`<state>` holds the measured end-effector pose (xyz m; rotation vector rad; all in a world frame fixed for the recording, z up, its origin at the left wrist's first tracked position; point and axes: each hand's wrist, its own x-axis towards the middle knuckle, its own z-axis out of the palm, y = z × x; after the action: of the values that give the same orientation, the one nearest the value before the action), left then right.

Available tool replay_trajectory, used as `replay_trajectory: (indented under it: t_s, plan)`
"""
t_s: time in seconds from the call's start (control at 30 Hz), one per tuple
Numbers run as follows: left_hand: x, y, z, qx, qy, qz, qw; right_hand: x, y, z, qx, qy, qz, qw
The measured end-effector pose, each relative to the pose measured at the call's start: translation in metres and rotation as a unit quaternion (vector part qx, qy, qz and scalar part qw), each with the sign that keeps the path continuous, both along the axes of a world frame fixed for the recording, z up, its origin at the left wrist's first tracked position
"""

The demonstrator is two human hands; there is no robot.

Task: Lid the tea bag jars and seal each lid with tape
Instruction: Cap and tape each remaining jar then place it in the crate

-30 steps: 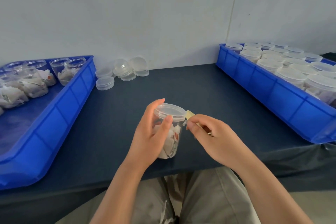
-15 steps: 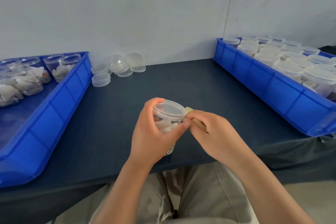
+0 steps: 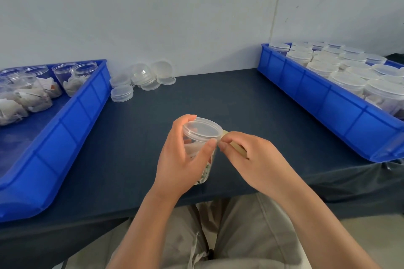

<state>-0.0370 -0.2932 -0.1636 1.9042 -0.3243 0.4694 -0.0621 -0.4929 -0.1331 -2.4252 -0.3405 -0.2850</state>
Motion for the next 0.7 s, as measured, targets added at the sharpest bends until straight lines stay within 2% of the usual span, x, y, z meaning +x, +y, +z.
replay_trajectory:
  t_s: [0.23,0.43,0.7]
  plan:
    - [0.003,0.006,0.004,-0.084,0.062,-0.069,0.992,0.001,-0.009,0.006,-0.001,0.009,0.024,1.0]
    - [0.012,0.01,0.009,-0.102,0.094,-0.104,0.985,0.006,-0.028,0.008,-0.032,0.056,0.046,0.997]
    - [0.019,0.022,0.005,-0.114,0.141,-0.169,0.969,0.012,-0.038,0.004,-0.024,0.06,0.029,0.997]
